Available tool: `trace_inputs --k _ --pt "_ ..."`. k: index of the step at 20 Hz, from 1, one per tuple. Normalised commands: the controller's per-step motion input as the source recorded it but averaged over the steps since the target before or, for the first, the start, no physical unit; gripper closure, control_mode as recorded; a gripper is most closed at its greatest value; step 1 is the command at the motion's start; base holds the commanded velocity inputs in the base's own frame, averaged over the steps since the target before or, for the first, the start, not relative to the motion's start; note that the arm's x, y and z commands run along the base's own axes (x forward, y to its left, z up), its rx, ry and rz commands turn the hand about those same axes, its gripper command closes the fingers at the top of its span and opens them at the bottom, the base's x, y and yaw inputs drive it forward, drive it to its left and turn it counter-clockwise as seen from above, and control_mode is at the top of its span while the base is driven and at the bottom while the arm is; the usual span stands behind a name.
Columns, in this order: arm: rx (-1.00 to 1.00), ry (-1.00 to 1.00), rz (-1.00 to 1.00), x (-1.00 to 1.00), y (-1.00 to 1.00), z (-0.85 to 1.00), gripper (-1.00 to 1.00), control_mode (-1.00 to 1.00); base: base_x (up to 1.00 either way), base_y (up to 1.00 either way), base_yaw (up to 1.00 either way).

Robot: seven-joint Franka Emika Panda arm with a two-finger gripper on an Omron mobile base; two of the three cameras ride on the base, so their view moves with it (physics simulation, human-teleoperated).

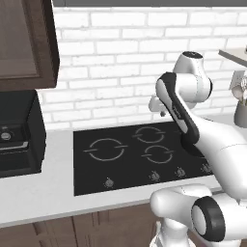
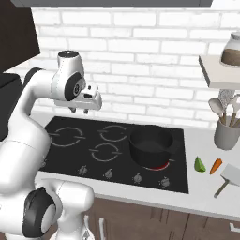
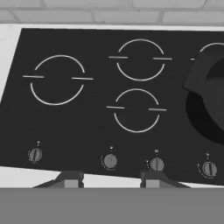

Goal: Put the lemon wedge and carrot in the pot. Retrieve the spatula and lightly stir the vegetables in the pot.

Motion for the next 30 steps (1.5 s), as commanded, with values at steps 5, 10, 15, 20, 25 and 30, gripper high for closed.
trace_inputs --k 5,10,15,20,25,30 --pt "0.00 -0.04 0.00 -0.43 0.00 -0.02 -1.00 -1.00 0.00 0.00 0.00" --pt "0.00 -0.09 0.00 -0.32 -0.07 -0.12 -1.00 -1.00 0.00 0.00 0.00" --pt "0.00 0.00 0.00 0.00 0.00 -0.02 -1.00 1.00 -0.04 0.00 0.00" --pt "0.00 0.00 0.00 0.00 0.00 0.00 -1.00 1.00 -0.20 -0.18 0.00" --pt "0.00 0.00 0.00 0.00 0.00 0.00 -1.00 1.00 -0.29 -0.61 0.00" --pt "0.00 0.00 0.00 0.00 0.00 0.00 -1.00 1.00 -0.34 -0.86 0.00"
